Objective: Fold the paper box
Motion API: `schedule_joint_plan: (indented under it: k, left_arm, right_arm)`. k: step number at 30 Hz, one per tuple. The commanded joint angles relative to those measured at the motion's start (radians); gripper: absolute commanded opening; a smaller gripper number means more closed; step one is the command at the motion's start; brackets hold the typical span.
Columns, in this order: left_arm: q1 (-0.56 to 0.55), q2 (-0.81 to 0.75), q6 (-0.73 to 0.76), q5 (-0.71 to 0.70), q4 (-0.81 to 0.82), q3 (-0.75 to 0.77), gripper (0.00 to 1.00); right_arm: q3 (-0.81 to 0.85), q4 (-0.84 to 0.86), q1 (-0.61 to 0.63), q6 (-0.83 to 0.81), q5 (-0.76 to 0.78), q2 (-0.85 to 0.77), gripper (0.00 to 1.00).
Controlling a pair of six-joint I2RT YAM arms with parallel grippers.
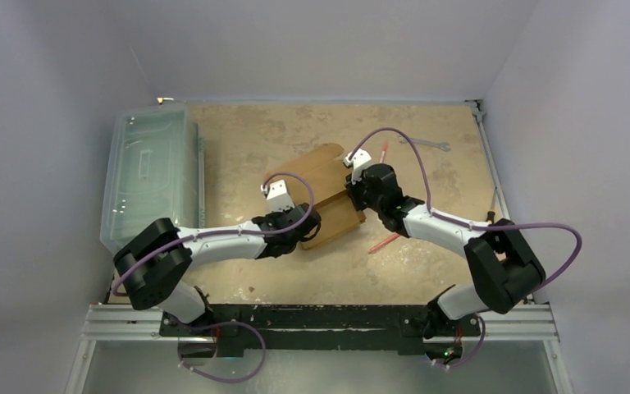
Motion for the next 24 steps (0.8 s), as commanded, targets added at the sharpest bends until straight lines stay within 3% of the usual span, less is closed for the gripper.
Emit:
schedule_joint_plan:
  k: [1, 4, 10, 15, 19, 24]
  left_arm:
    - [-0.001, 0.048, -0.007, -0.035, -0.023, 0.072, 0.0]
    - [-0.002, 0.073, 0.033, -0.1, -0.049, 0.111, 0.0]
    - [-0.008, 0.059, 0.161, -0.245, -0.029, 0.134, 0.0]
    - [-0.007, 0.038, 0.31, -0.3, 0.049, 0.132, 0.0]
    - [0.005, 0.042, 0.448, -0.281, 0.109, 0.136, 0.0]
    - [0.079, 0.086, 0.479, -0.095, 0.113, 0.14, 0.0]
  right_arm:
    - [0.012, 0.047, 0.019, 0.001, -0.004, -0.033, 0.0]
    - [0.016, 0.041, 0.022, 0.011, -0.031, -0.056, 0.01]
    - [0.03, 0.013, 0.021, 0.005, -0.129, -0.139, 0.47]
    - [0.046, -0.022, 0.019, -0.031, -0.183, -0.207, 0.72]
    - [0.066, -0.084, -0.003, -0.127, -0.314, -0.249, 0.8]
    - [0.176, -0.408, -0.084, -0.419, -0.579, -0.245, 0.8]
